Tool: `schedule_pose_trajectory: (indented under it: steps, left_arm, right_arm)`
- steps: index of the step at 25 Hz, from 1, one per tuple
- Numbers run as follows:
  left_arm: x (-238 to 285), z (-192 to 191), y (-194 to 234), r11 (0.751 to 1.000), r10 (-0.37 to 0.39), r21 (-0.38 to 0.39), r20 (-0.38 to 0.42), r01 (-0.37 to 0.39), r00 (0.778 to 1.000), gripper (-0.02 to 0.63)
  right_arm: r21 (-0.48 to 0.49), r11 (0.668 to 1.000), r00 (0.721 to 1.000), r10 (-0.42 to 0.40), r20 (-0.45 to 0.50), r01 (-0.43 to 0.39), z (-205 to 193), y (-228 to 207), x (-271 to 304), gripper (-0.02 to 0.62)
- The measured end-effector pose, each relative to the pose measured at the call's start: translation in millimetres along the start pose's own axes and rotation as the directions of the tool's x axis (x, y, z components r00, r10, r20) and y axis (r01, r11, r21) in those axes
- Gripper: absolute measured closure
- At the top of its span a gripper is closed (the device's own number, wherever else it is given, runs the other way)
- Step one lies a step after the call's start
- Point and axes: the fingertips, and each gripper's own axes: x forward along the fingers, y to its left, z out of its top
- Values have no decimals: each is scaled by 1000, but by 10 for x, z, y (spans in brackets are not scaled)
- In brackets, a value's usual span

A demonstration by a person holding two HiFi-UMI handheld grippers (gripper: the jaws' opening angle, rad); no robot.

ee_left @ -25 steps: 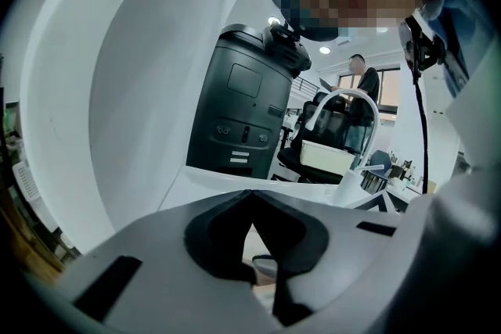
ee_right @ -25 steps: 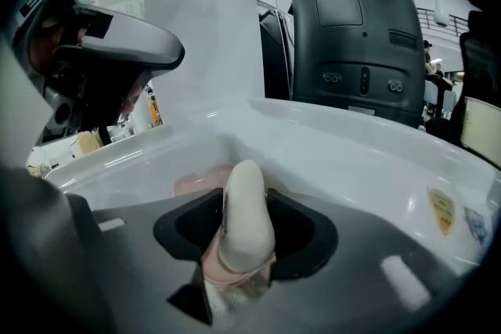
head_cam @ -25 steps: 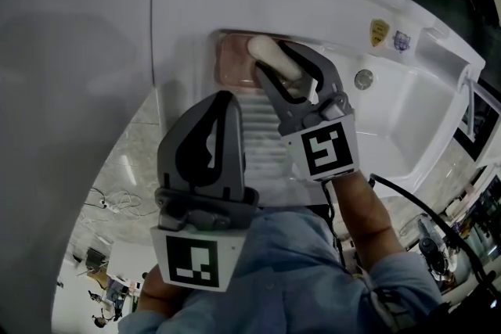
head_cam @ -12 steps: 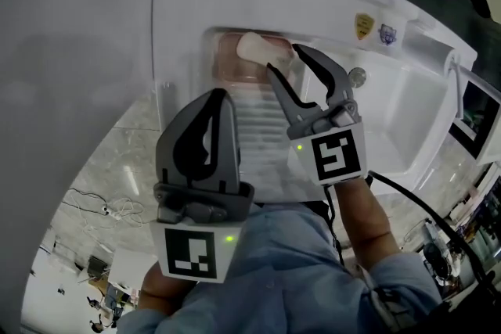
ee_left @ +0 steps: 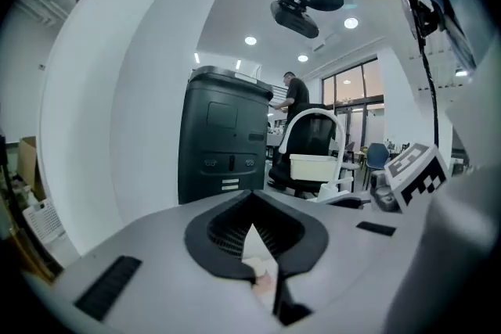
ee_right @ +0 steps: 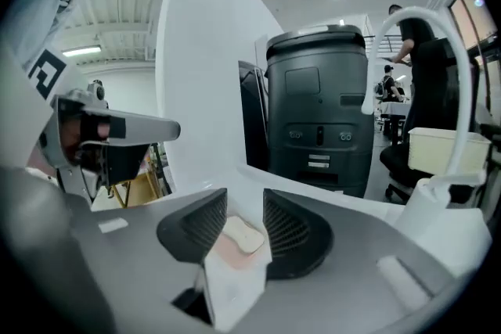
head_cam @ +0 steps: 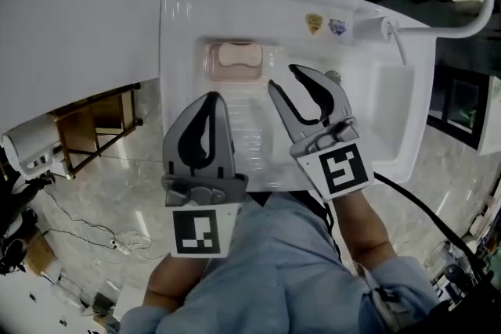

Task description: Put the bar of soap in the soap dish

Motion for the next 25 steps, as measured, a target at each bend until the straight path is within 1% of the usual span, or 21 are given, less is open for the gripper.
schedule_pose_trajectory:
  steps: [4, 7, 10, 11, 15, 22, 25]
  left_arm:
    - [-289, 279, -231, 998, 14, 58, 83, -19, 996, 601]
    - [-569, 432, -442, 996, 20, 89, 124, -31, 992, 601]
    - [-811, 564, -588, 992, 40, 111, 179, -61, 983, 601]
    - [-887, 608, -636, 991, 47, 117, 200, -72, 979, 601]
    - [-1180, 736, -876, 988, 59, 122, 264, -94, 963, 601]
    - [-1590, 814, -1030, 989, 40, 125, 299, -81, 954, 601]
    - [-1714, 865, -1039, 988, 26, 139, 314, -74, 949, 601]
  right_arm:
    - [8, 1000, 996, -7, 90, 7, 287, 150, -466, 483]
    - [-6, 1000, 990, -15, 144, 16, 484, 319, -841, 532]
    - [-24, 999, 974, -23, 227, 29, 701, 454, -1146, 584]
    - [-27, 999, 968, -23, 251, 31, 757, 495, -1241, 592]
    - [-21, 999, 952, -17, 305, 24, 864, 646, -1598, 594]
    - [-44, 999, 944, -9, 330, 25, 876, 1063, -1898, 594]
    - [-41, 998, 943, -23, 331, 38, 886, 1204, -1959, 594]
